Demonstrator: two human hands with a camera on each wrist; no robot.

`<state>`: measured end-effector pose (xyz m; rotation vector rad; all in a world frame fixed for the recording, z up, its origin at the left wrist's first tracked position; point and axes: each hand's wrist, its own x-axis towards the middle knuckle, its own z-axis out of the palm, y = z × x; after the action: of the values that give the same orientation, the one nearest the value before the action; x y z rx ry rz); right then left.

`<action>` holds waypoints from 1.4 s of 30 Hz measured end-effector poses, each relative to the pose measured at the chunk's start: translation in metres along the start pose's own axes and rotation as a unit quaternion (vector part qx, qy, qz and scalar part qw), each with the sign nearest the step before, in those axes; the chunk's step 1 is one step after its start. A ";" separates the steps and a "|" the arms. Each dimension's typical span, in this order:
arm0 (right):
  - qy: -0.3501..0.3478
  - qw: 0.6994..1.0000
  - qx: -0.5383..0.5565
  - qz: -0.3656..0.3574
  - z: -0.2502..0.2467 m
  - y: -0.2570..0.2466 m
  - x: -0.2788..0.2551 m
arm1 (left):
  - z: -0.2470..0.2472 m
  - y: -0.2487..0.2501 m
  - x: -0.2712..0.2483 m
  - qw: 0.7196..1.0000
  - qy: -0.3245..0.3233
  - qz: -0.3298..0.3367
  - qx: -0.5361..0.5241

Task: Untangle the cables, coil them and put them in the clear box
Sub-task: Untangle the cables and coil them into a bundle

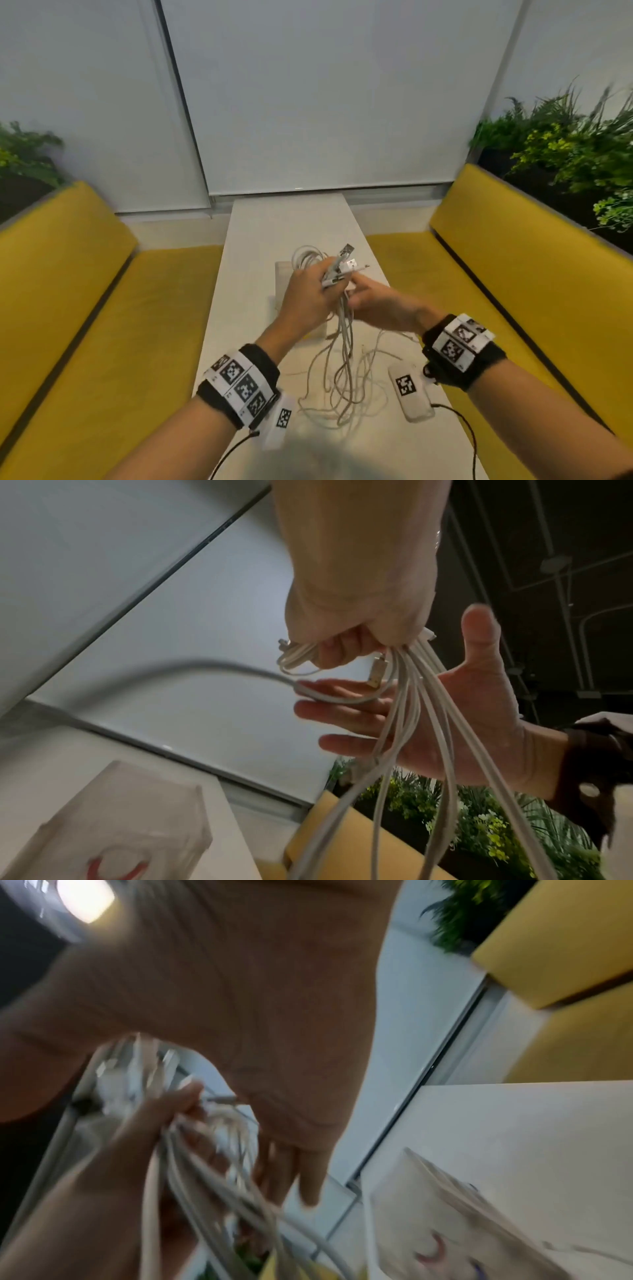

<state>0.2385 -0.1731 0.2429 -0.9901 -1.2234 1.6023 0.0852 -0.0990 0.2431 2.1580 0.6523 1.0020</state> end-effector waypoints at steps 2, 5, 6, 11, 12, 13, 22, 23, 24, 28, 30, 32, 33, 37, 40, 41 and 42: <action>0.007 0.999 -0.011 0.049 0.009 0.020 0.005 | 0.005 -0.004 -0.004 1.000 0.003 -0.029 0.008; 0.051 0.996 0.013 0.078 0.016 0.043 0.003 | 0.000 -0.014 -0.002 0.996 -0.027 -0.091 0.000; 0.058 0.995 0.029 0.076 0.016 0.047 0.002 | -0.004 -0.015 -0.001 0.993 -0.048 -0.108 -0.021; 0.113 0.984 0.083 0.107 0.002 0.080 -0.019 | -0.046 -0.008 0.012 0.966 -0.043 -0.169 -0.193; 0.130 0.980 0.051 0.140 -0.004 0.092 -0.025 | -0.056 -0.005 0.017 0.951 -0.036 -0.190 -0.241; 0.139 0.971 -0.022 0.193 -0.011 0.103 -0.032 | -0.065 -0.002 0.022 0.936 -0.034 -0.206 -0.284; 0.181 0.903 -0.390 0.015 0.006 0.019 -0.017 | -0.073 0.001 0.034 0.796 -0.177 -0.197 -0.545; 0.180 0.889 -0.420 -0.033 0.017 0.006 -0.008 | -0.069 0.003 0.034 0.792 -0.186 -0.189 -0.550; 0.178 0.878 -0.439 -0.065 0.028 -0.003 0.003 | -0.064 0.006 0.033 0.794 -0.192 -0.181 -0.548; 0.209 0.924 -0.278 -0.160 0.063 -0.007 0.034 | -0.051 0.014 0.031 0.808 -0.187 -0.173 -0.531; 0.198 0.948 -0.191 -0.162 0.071 0.001 0.037 | -0.051 0.013 0.031 0.805 -0.175 -0.156 -0.544; 0.185 0.958 -0.157 -0.153 0.075 0.005 0.035 | -0.052 0.014 0.028 0.802 -0.147 -0.144 -0.560; 0.178 0.961 -0.152 -0.146 0.076 0.007 0.035 | -0.052 0.015 0.027 0.802 -0.128 -0.140 -0.567; 0.150 0.971 -0.153 -0.106 0.075 0.004 0.035 | -0.055 0.020 0.027 0.794 -0.091 -0.127 -0.587; 0.122 0.973 -0.170 -0.100 0.077 0.000 0.035 | -0.060 0.029 0.032 0.784 -0.078 -0.107 -0.606; 0.129 0.969 -0.183 -0.106 0.078 0.000 0.035 | -0.061 0.031 0.033 0.784 -0.066 -0.102 -0.608; 0.136 0.964 -0.196 -0.118 0.079 0.000 0.035 | -0.061 0.034 0.033 0.783 -0.054 -0.094 -0.612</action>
<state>0.1536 -0.1624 0.2557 -1.2118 -1.4328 1.0196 0.0611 -0.0771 0.3133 0.9417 0.0436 0.8055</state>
